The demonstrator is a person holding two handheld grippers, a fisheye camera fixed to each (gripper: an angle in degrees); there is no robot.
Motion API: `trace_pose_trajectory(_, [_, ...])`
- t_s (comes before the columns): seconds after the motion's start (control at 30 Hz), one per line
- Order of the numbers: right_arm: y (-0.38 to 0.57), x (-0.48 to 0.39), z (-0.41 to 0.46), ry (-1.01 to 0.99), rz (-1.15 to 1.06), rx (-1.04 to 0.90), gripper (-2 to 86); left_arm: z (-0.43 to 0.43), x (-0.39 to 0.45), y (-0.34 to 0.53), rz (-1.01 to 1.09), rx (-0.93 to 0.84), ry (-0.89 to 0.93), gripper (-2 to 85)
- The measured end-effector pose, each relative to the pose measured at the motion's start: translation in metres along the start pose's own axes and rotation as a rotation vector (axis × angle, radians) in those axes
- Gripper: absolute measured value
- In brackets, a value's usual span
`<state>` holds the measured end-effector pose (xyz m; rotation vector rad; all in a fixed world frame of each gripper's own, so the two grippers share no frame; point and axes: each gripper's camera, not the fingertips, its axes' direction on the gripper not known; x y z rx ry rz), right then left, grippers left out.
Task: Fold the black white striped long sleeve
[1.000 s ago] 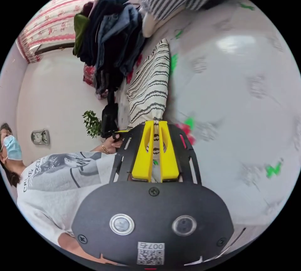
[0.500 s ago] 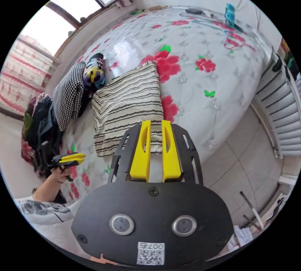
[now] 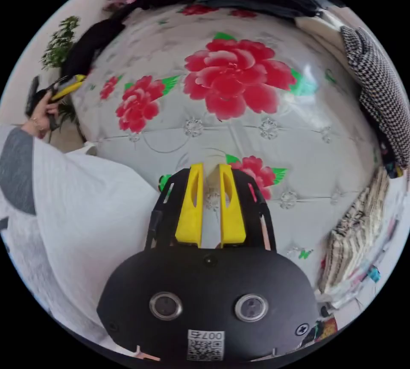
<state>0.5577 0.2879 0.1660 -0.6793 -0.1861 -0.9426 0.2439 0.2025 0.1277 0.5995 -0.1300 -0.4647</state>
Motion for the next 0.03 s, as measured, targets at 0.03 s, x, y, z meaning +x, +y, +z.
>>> trace_pose_trajectory(0.03, [-0.0009, -0.0080, 0.0009, 0.050, -0.015, 0.034, 0.9, -0.0225, -0.0321, 0.0052, -0.096, 0.084, -0.035, 9.8])
